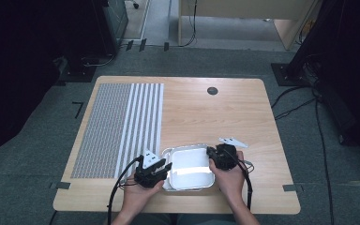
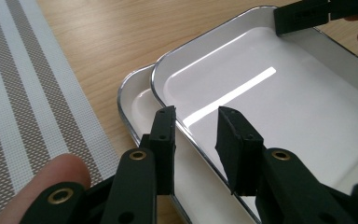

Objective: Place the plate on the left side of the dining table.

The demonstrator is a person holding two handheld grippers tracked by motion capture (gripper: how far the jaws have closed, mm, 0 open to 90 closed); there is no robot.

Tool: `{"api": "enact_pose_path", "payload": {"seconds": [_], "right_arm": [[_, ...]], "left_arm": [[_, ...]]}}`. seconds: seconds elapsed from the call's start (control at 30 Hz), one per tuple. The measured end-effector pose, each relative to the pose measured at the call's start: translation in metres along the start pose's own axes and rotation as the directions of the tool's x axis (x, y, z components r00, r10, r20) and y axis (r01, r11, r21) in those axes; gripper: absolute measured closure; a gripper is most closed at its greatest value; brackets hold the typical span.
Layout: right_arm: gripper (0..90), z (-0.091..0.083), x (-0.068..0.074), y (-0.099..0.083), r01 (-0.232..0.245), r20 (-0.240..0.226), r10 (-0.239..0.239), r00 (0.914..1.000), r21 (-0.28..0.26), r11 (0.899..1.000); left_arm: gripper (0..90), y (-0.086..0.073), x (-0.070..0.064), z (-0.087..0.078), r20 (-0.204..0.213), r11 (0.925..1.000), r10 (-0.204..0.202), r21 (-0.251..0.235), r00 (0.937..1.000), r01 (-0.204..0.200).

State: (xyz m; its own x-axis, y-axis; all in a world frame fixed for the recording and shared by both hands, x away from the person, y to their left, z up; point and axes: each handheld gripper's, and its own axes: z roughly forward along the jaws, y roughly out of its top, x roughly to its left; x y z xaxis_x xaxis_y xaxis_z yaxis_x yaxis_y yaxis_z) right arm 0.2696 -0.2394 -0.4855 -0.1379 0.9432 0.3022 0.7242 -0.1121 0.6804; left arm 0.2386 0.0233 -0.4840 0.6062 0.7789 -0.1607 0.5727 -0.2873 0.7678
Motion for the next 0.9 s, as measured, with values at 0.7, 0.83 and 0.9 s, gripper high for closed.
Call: {"api": "enact_pose_path", "payload": {"seconds": [0.7,0.83,0.9], "right_arm": [[88.0,-0.001,-0.007,-0.014,-0.101,-0.007,0.101,0.9949,-0.071,0.992],[88.0,-0.001,-0.007,-0.014,-0.102,-0.007,0.102,0.9947,-0.071,0.992],[88.0,0.000,-0.006,-0.015,-0.098,-0.004,0.098,0.9951,-0.077,0.992]], "left_arm": [[63.8,-0.016,-0.015,-0.002,0.058,0.9984,0.010,0.055,0.9983,-0.014],[64.7,-0.016,-0.019,-0.003,0.034,0.9979,0.021,0.061,0.9992,-0.023],[65.7,-0.017,-0.019,-0.002,0.028,0.9984,0.005,0.056,0.9996,-0.007]]}}
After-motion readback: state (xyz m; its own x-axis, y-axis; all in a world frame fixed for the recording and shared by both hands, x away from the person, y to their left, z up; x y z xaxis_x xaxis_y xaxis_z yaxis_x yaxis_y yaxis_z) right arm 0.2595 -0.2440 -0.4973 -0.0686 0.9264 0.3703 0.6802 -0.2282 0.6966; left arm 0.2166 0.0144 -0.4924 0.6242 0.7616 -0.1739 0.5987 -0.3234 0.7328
